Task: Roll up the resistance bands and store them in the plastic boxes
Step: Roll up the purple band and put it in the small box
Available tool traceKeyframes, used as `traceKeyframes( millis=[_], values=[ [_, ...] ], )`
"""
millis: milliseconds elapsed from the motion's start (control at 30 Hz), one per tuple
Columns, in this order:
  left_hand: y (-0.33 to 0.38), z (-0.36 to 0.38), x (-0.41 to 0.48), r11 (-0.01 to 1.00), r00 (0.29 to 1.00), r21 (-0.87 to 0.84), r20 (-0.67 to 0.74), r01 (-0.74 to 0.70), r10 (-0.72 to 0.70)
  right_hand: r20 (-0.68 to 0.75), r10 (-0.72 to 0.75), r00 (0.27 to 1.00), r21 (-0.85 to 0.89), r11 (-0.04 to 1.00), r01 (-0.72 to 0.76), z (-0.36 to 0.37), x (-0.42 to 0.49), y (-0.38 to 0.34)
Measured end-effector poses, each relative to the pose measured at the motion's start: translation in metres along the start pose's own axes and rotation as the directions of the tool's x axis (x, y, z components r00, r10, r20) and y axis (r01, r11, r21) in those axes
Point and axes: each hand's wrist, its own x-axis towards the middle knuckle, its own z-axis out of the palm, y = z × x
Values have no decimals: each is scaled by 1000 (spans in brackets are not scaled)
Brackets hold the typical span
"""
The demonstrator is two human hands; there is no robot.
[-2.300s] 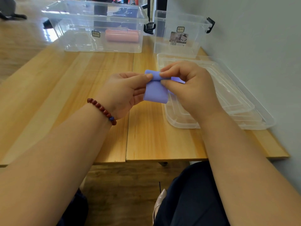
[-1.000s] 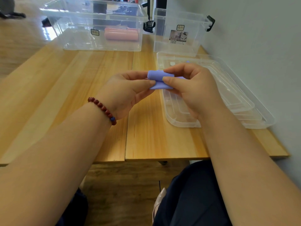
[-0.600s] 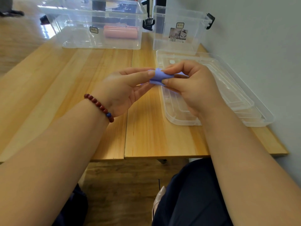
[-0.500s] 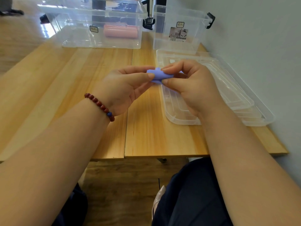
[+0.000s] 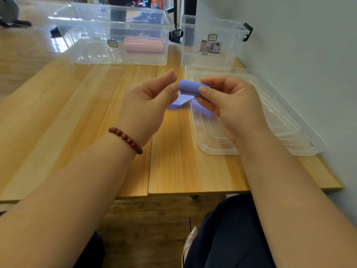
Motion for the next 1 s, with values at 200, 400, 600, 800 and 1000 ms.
traceKeyframes(
  millis=[200,400,600,800,1000],
  values=[
    [0,8,-7,938,979,307,169,-162,114,-41,7,999,50,999,-4,8,-3,2],
    [-2,4,-6,909,966,368,231,-196,114,-78,-7,997,25,1000,9,9,-1,5],
    [-5,5,-2,918,981,348,101,-192,167,-14,2,1000,-21,1000,-2,12,-1,10],
    [-2,3,0,971,993,215,-29,-105,114,34,-54,998,-158,986,59,15,-2,11],
    [8,1,1,992,998,120,-55,-25,32,176,-271,946,-538,778,323,10,-7,1]
  ],
)
